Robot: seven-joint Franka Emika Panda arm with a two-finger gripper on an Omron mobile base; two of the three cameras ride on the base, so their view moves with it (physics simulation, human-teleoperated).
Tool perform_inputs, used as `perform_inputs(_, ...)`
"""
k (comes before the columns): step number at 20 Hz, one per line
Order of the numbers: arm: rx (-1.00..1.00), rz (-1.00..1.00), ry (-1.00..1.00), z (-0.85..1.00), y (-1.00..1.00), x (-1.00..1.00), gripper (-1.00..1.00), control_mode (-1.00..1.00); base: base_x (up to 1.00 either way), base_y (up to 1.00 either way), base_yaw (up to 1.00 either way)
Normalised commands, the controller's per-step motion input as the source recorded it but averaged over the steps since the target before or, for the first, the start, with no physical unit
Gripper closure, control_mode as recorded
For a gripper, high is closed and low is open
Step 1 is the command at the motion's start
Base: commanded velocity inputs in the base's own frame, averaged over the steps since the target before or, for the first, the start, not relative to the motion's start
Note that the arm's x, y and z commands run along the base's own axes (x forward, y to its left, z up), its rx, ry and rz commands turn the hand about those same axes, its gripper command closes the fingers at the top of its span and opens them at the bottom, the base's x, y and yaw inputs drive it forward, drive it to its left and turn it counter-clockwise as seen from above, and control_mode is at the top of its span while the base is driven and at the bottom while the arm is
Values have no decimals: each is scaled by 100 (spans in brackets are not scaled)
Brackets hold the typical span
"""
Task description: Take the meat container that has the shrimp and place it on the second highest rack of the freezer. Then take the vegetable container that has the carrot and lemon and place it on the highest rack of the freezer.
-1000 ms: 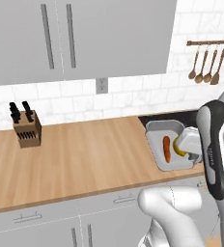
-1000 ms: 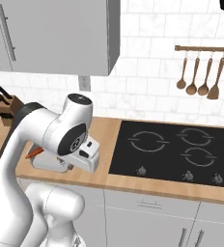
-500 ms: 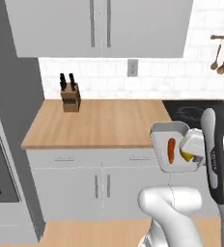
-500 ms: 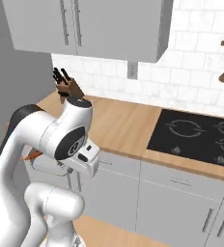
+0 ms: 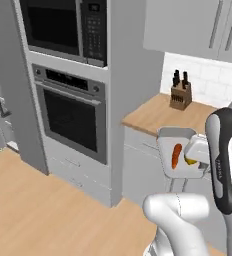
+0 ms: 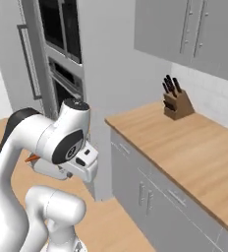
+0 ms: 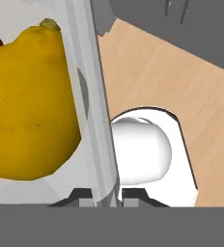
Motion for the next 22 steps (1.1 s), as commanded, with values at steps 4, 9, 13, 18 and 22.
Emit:
perform_inputs(4, 0, 0, 0, 0, 0, 0, 100, 100, -4, 30, 92)
perform_inputs(9, 0, 0, 0, 0, 0, 0, 100, 100, 30, 30, 76)
perform_inputs(13, 0, 0, 0, 0, 0, 0, 100, 100, 100, 25, 15)
perform_inputs(18, 0, 0, 0, 0, 0, 0, 100, 100, 100, 37, 0)
perform_inputs(22, 0, 0, 0, 0, 0, 0, 100, 100, 100, 51, 0)
